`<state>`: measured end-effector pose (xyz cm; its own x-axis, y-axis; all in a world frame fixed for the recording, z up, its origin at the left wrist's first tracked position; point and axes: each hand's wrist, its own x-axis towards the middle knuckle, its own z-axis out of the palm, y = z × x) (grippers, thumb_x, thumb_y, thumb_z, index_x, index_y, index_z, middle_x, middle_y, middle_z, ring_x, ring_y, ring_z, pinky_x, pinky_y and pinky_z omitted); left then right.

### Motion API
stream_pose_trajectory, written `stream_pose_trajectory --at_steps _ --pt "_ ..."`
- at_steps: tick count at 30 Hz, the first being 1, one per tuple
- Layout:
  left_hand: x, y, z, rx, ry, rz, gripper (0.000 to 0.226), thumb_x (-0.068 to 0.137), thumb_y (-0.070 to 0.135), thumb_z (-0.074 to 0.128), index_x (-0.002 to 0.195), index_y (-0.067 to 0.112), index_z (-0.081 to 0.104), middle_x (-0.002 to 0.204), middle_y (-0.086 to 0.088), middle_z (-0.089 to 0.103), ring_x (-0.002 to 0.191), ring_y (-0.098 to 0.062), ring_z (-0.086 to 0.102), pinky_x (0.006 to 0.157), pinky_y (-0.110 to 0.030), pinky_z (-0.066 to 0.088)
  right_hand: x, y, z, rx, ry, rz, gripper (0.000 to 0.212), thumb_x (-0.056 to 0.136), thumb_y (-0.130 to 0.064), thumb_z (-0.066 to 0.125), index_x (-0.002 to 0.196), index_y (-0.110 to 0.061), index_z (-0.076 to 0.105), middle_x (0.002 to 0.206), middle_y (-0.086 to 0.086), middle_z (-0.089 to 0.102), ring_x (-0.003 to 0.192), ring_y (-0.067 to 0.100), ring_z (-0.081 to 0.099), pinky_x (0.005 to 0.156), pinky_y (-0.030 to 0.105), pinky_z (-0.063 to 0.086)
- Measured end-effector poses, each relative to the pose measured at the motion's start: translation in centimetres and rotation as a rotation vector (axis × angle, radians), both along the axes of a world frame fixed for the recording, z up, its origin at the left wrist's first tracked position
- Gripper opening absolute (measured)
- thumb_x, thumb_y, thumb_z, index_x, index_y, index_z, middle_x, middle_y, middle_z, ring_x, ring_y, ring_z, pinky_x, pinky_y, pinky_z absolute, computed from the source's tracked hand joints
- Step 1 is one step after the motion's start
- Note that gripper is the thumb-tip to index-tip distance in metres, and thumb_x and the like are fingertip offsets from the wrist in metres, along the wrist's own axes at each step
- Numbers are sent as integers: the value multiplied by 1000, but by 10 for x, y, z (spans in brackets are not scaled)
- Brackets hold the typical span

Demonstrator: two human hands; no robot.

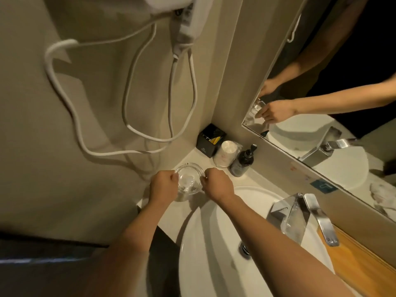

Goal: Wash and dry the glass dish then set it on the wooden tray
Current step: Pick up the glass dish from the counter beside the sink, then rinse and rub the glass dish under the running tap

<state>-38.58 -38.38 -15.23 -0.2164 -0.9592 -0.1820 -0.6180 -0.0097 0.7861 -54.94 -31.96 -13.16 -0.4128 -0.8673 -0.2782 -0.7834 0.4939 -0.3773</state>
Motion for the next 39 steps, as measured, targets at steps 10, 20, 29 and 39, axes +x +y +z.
stream_pose_trajectory --at_steps 10,20,29,39 --pt "-6 45 52 302 278 -295 14 94 18 65 100 8 73 90 -8 74 79 -21 71 66 -37 64 14 113 42 -223 -73 -323 32 102 -32 48 77 -13 56 81 11 71 78 34 61 62 38 41" --pt "-32 127 21 500 238 -600 17 94 11 61 94 -3 71 79 -13 61 74 -19 63 67 -39 64 29 237 9 -275 -218 -679 30 97 -36 51 81 -17 68 70 2 72 71 22 69 68 43 57" --pt "-64 174 11 537 244 -659 17 95 8 58 99 1 73 78 -13 59 67 -15 62 67 -36 61 2 292 15 -299 -260 -759 21 99 -31 58 97 -19 75 71 -4 74 72 13 72 77 42 59" --pt "-79 184 12 546 303 -635 21 96 9 58 91 21 74 76 -7 64 70 -16 63 65 -33 59 -63 281 79 -502 87 -694 30 98 -39 64 117 -15 66 84 1 63 78 18 56 62 29 35"
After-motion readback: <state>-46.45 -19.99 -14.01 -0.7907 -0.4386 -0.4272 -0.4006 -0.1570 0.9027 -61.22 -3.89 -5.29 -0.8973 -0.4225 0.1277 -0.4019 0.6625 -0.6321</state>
